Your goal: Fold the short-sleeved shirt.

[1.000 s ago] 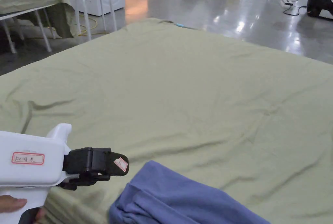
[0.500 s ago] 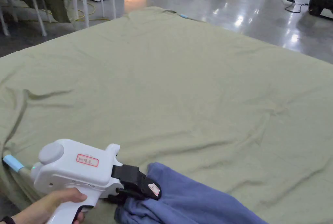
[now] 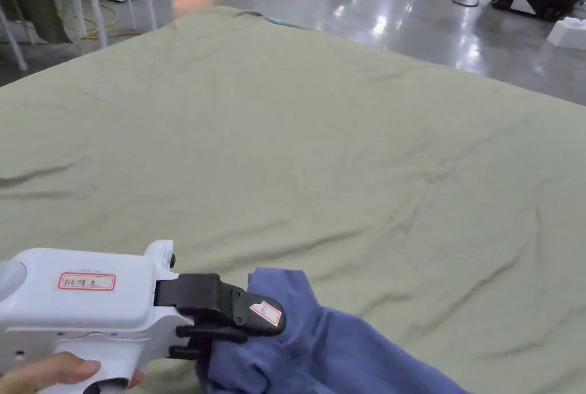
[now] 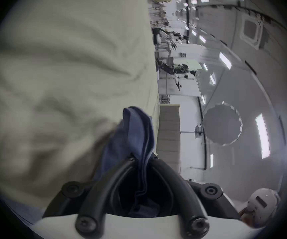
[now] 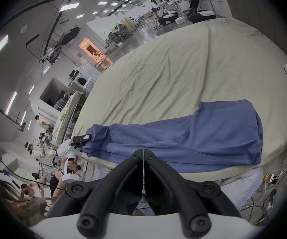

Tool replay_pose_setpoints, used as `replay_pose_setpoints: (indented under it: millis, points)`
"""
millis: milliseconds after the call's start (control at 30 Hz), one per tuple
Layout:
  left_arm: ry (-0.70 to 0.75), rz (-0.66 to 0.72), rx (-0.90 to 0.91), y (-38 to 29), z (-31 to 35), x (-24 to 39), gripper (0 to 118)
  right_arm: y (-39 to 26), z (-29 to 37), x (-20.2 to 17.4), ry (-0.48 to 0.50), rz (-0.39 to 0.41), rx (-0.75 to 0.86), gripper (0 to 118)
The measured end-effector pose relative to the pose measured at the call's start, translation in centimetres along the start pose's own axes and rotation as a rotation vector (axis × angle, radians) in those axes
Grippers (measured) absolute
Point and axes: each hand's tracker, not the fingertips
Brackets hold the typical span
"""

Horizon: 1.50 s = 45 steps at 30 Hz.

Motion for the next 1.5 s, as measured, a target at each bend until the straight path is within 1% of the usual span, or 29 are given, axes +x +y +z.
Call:
replay_pose_setpoints:
  millis: [133, 167, 267, 300, 433, 500, 600, 667, 700, 733, 767, 833, 867, 933, 967, 1000, 1033, 1067, 1100, 1133, 1167, 1200, 1233, 1267, 1333, 1367, 1400, 1467, 1500]
  points:
    - [0.159, -0.215, -0.038, -1.2, -5.0, 6.1, 9, -0.9, 1.2, 1.6, 0.018, -0.019, 0.026, 4]
    - [0.154, -0.243, -0.063, -1.6, -6.5, 6.9, 9, -1.2, 1.6, 1.9, 0.023, -0.026, 0.033, 4]
    - [0.065, -0.244, -0.161, -3.2, -11.4, 9.1, 9, -1.9, 3.1, 3.6, 0.035, -0.063, 0.072, 4]
    - [0.057, -0.260, -0.194, -3.9, -13.2, 9.5, 9, -2.1, 3.6, 4.1, 0.031, -0.076, 0.089, 4]
    - [0.081, -0.297, -0.266, -6.6, -20.1, 9.8, 9, -2.8, 5.2, 6.0, 0.009, -0.116, 0.129, 4]
    - [0.084, -0.300, -0.345, -7.9, -23.0, 9.1, 9, -3.0, 5.7, 6.6, -0.010, -0.125, 0.137, 4]
    - [0.166, -0.318, -0.426, -10.0, -26.9, 7.4, 11, -3.4, 6.1, 7.1, -0.037, -0.128, 0.141, 4]
    - [0.260, -0.301, -0.432, -10.8, -28.5, 6.0, 26, -3.6, 6.2, 7.5, -0.038, -0.132, 0.142, 4]
    - [0.285, -0.285, -0.429, -11.3, -29.1, 5.4, 41, -3.6, 6.2, 7.5, -0.035, -0.133, 0.144, 4]
    - [0.257, -0.243, -0.407, -11.9, -29.5, 5.0, 69, -3.7, 6.1, 7.5, -0.031, -0.133, 0.146, 4]
    - [0.175, -0.196, -0.381, -12.1, -29.2, 5.1, 84, -3.7, 6.1, 7.5, -0.028, -0.132, 0.144, 4]
    - [-0.024, -0.106, -0.365, -12.7, -29.1, 6.6, 87, -3.8, 5.9, 7.5, -0.017, -0.130, 0.138, 4]
    - [-0.090, -0.083, -0.400, -12.6, -29.2, 7.3, 87, -3.8, 5.8, 7.5, -0.014, -0.128, 0.134, 4]
    - [-0.192, -0.092, -0.496, -11.8, -28.2, 9.1, 87, -3.8, 5.5, 7.5, -0.014, -0.125, 0.131, 4]
    - [-0.192, -0.116, -0.502, -11.6, -27.7, 9.5, 87, -3.9, 5.5, 7.5, -0.014, -0.125, 0.132, 4]
    - [-0.174, -0.161, -0.479, -11.3, -26.6, 10.0, 86, -3.9, 5.5, 7.6, -0.013, -0.125, 0.132, 4]
    - [-0.125, -0.211, -0.430, -10.8, -25.3, 10.2, 75, -4.1, 5.5, 7.6, -0.010, -0.126, 0.134, 4]
    - [-0.045, -0.265, -0.380, -10.3, -24.3, 10.1, 46, -4.2, 5.6, 7.7, -0.007, -0.128, 0.135, 4]
    - [0.042, -0.327, -0.359, -10.0, -23.4, 10.3, 3, -4.3, 5.6, 7.8, -0.003, -0.131, 0.138, 4]
    - [0.159, -0.395, -0.344, -9.8, -22.6, 10.2, 1, -4.4, 5.7, 7.8, -0.002, -0.138, 0.141, 4]
    - [0.227, -0.425, -0.320, -10.1, -21.5, 10.3, 1, -4.5, 5.7, 7.9, -0.003, -0.143, 0.143, 4]
    - [0.237, -0.425, -0.317, -9.6, -20.2, 9.7, 1, -4.7, 5.7, 7.9, -0.005, -0.146, 0.145, 4]
    - [0.192, -0.395, -0.346, -9.2, -18.7, 9.1, 1, -4.8, 5.8, 7.9, -0.005, -0.148, 0.146, 4]
    - [0.181, -0.374, -0.345, -8.7, -17.4, 8.4, 1, -4.9, 5.8, 8.0, -0.003, -0.148, 0.145, 4]
    - [0.143, -0.186, -0.234, -7.9, -15.7, 6.7, 1, -4.8, 5.7, 8.0, 0.003, -0.155, 0.134, 4]
    - [0.118, -0.133, -0.219, -7.5, -16.2, 6.2, 0, -4.7, 5.5, 8.0, 0.002, -0.159, 0.127, 4]
    - [0.132, -0.160, -0.238, -7.3, -17.1, 6.0, 0, -4.5, 5.4, 8.1, -0.001, -0.157, 0.121, 4]
    - [0.202, -0.299, -0.286, -8.3, -19.9, 6.5, 0, -4.4, 5.2, 8.0, -0.021, -0.152, 0.120, 4]
    - [0.198, -0.313, -0.332, -8.8, -21.5, 6.4, 0, -4.5, 5.2, 7.9, -0.035, -0.152, 0.123, 4]
